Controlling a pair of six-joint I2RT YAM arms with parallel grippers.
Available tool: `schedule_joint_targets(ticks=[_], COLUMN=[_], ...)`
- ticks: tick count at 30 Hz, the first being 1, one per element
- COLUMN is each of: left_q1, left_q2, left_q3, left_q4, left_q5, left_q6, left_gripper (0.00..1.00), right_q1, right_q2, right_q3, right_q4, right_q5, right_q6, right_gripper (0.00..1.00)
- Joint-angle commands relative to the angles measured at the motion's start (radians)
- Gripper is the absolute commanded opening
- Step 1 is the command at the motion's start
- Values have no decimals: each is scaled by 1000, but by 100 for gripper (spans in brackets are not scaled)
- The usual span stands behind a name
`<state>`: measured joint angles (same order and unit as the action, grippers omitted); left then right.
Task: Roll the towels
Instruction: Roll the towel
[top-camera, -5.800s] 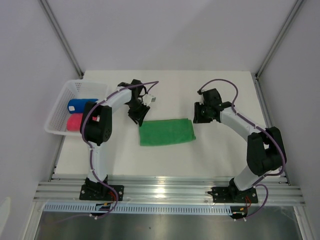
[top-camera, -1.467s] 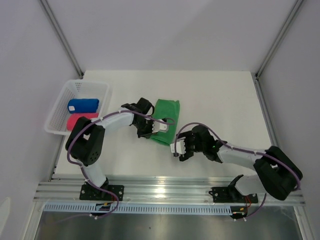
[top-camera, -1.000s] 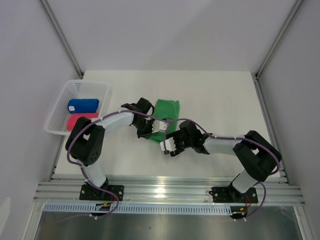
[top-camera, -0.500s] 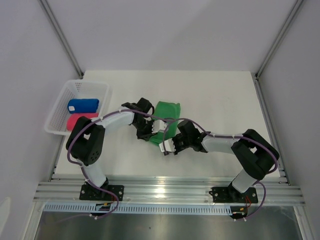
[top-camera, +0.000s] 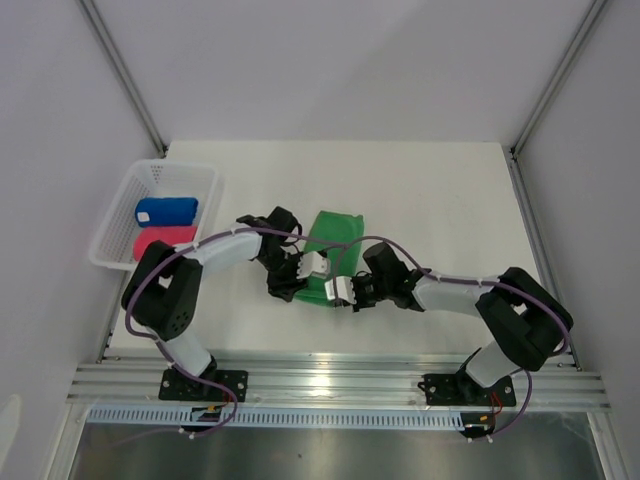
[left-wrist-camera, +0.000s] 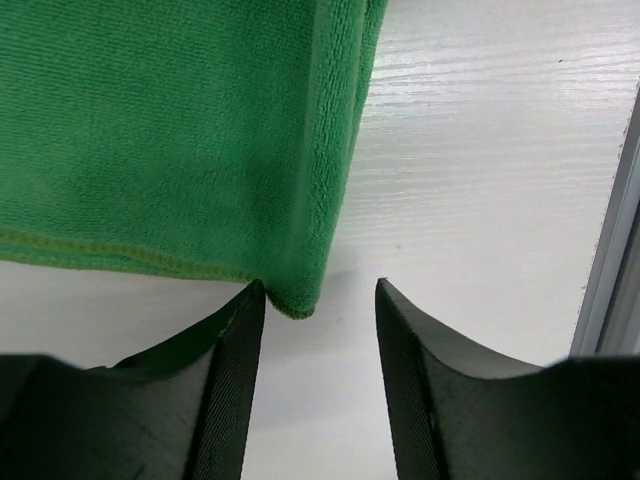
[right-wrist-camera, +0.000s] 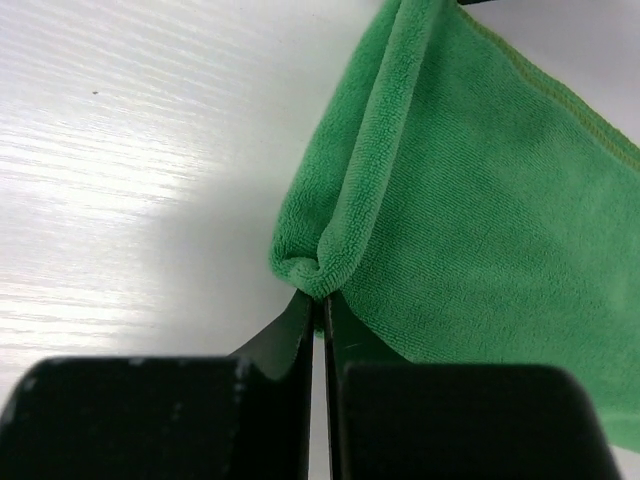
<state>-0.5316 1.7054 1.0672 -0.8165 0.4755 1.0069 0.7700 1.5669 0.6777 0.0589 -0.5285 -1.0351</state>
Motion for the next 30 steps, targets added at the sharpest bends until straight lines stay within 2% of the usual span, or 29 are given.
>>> schedule_joint_targets(ticks=[1, 10, 15, 16, 17, 18, 24, 30], left_q1=[1, -7, 44, 36, 30, 21, -87, -145], left_q2=[-76, -130, -208, -216, -222, -227, -199, -162], left_q3=[-22, -55, -38, -47, -55, -71, -165, -211], left_q4=[57, 143, 96, 86, 85, 89, 295, 327], left_q5=[68, 81, 95, 95, 95, 86, -7, -58], left_q6=[48, 47, 91, 105, 119, 140, 104, 163], left_gripper=[52, 55, 57, 59, 71, 73, 74, 72], right_q1=[-23, -54, -84, -84, -84, -86, -87, -69], right_q2=[-65, -126, -116, -116, -116, -123, -171, -206], right_q3=[-38, -79, -56, -53, -49, -52, -73, -124], right_q4=[50, 111, 118, 117, 117, 121, 134, 171], right_q5=[-63, -73, -80, -82, -80, -77, -60, -21], right_q6=[128, 260, 329, 337, 346, 366, 489, 543], right_gripper=[0, 0, 0, 0, 0, 0, 0, 0])
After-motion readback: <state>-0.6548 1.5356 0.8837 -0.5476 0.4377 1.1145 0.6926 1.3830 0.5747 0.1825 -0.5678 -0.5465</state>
